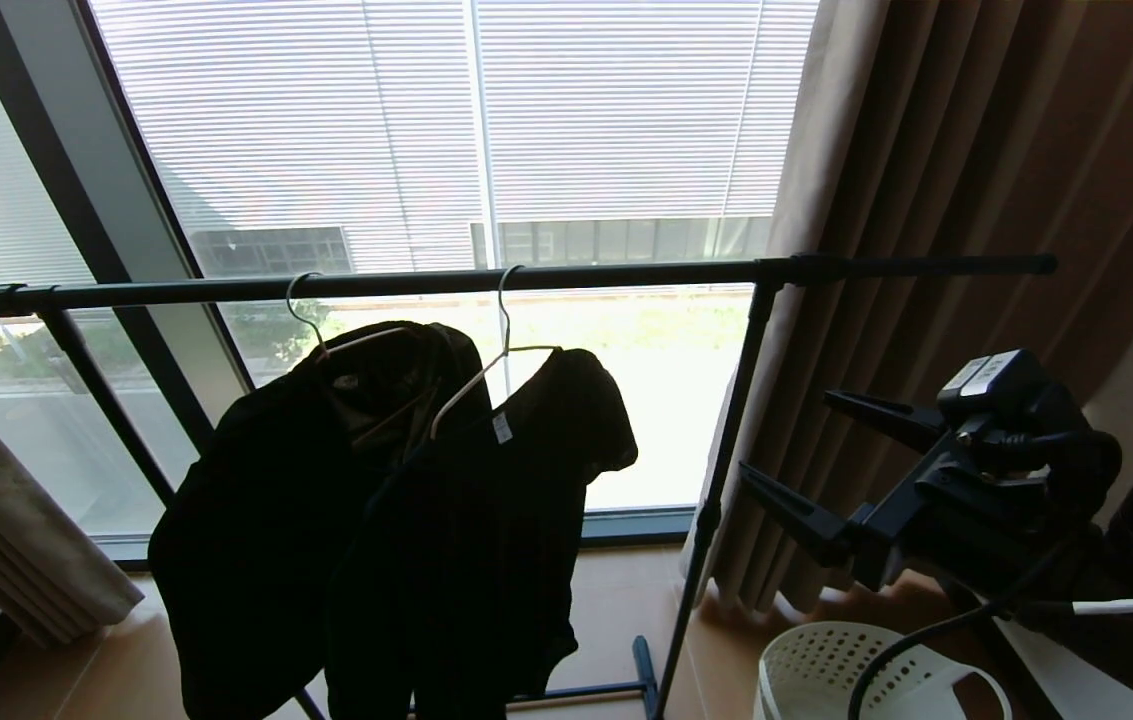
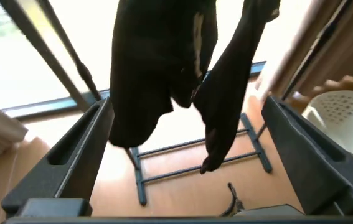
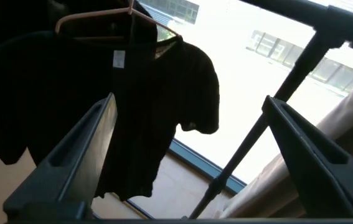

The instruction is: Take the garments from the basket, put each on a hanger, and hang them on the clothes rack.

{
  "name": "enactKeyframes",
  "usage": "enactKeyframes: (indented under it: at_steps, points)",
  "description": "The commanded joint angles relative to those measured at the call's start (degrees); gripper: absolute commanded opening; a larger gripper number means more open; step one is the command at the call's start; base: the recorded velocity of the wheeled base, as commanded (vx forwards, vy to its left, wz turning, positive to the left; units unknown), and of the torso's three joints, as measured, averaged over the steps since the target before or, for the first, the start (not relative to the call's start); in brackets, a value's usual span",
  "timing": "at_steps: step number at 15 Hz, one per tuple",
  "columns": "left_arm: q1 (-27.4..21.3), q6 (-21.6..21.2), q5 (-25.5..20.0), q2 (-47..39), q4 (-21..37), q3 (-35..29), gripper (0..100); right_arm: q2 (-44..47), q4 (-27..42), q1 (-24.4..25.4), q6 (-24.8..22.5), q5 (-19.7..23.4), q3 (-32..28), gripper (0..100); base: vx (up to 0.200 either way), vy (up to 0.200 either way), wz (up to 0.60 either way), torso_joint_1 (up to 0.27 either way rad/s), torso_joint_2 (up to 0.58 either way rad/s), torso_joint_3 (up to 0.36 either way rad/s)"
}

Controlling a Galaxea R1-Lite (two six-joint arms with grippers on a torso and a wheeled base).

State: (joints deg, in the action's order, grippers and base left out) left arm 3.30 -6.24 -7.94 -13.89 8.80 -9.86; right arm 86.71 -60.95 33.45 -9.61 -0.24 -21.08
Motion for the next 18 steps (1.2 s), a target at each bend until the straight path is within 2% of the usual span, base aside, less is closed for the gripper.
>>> enactKeyframes:
  at_steps: [1, 2, 5, 6, 7, 10, 18]
  points:
    - [2.94, 2.9, 0.99, 8.26, -10.38, 9.86, 100, -2.78, 0.13, -0.4, 0.03, -1.25, 1.92, 100, 0.0, 0.0, 0.0, 0.0, 0.0, 0.0]
    - [2.94, 6.42, 1.08, 8.26, -9.42, 9.86, 100, -3.22, 0.04, -1.2, -0.06, -1.43, 1.92, 100, 0.0, 0.0, 0.0, 0.0, 0.0, 0.0]
    - [2.32, 6.15, 0.11, 8.17, -9.24, 9.86, 100, -2.95, 0.04, -1.63, -0.06, -1.34, 1.48, 100, 0.0, 0.0, 0.0, 0.0, 0.0, 0.0]
    - [-2.51, 5.71, -1.82, 8.17, -9.07, 9.86, 100, -2.86, 0.04, -1.63, -0.06, -1.25, 1.39, 100, 0.0, 0.0, 0.0, 0.0, 0.0, 0.0]
    - [-4.53, 5.63, -1.82, 8.0, -9.07, 9.86, 100, -2.86, 0.04, -1.63, -0.06, -1.34, 1.39, 100, 0.0, 0.0, 0.0, 0.0, 0.0, 0.0]
    - [-2.95, 5.71, -1.47, 13.89, -9.15, 9.86, 100, -2.95, 0.04, -1.63, -0.06, -1.25, 1.48, 100, 0.0, 0.0, 0.0, 0.0, 0.0, 0.0]
    - [-3.04, 5.71, -0.77, 13.89, -9.15, 9.86, 100, -2.69, -0.22, -1.63, 0.03, -1.07, 1.57, 100, 0.0, 0.0, 0.0, 0.0, 0.0, 0.0]
